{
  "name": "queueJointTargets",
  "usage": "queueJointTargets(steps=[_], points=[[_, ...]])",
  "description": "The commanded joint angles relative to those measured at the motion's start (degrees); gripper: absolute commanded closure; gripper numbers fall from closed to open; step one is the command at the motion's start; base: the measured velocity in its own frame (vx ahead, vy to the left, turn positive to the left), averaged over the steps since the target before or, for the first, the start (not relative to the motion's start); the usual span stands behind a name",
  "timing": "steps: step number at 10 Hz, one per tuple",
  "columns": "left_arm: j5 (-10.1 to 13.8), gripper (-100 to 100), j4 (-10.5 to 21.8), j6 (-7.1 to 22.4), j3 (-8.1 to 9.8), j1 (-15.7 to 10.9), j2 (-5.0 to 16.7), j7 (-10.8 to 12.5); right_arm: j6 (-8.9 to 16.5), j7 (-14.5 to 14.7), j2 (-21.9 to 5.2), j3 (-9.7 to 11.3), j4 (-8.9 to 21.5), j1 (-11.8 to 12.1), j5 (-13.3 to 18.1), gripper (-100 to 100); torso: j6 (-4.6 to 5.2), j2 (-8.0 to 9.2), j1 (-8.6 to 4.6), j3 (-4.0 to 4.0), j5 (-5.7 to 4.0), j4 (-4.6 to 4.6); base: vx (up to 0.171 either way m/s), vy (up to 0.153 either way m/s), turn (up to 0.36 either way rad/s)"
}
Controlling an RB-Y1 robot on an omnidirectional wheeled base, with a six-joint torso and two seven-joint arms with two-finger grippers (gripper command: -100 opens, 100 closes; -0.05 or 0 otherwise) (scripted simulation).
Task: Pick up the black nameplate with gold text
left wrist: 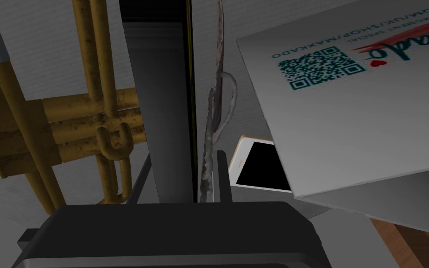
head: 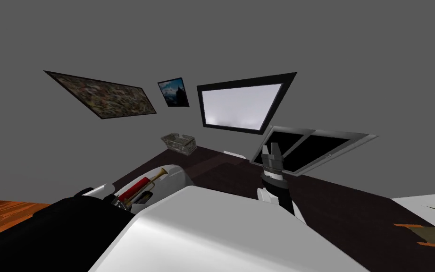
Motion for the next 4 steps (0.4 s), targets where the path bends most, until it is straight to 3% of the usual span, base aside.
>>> queueJointTargets(steps=[1,2,3,4], points=[[-0.2,100,-0.6,1.0,1.76,1.1,0.0,1.1,0.0,0.0,0.0,0.0,0.0,0.0,0.0,0,0.00,0.00,0.00,0.00,0.00,0.00,-0.089,-0.023,-0.221],[-0.4,100,-0.6,1.4,2.76,1.6,0.1,1.5,0.0,0.0,0.0,0.0,0.0,0.0,0.0,0,0.00,-0.03,-0.03,-0.01,-0.04,-0.01,-0.081,-0.017,-0.214],[-0.2,100,-0.1,0.9,2.09,1.1,0.1,0.8,0.0,0.0,0.0,0.0,0.0,0.0,0.0,0,0.01,-0.06,-0.02,-0.04,-0.05,-0.01,-0.035,-0.003,-0.047],[-0.2,0,-0.1,1.0,2.21,1.1,0.2,0.9,0.0,0.0,0.0,0.0,0.0,0.0,0.0,0,-0.08,-0.19,0.03,-0.11,-0.02,-0.05,-0.006,-0.001,0.005]])
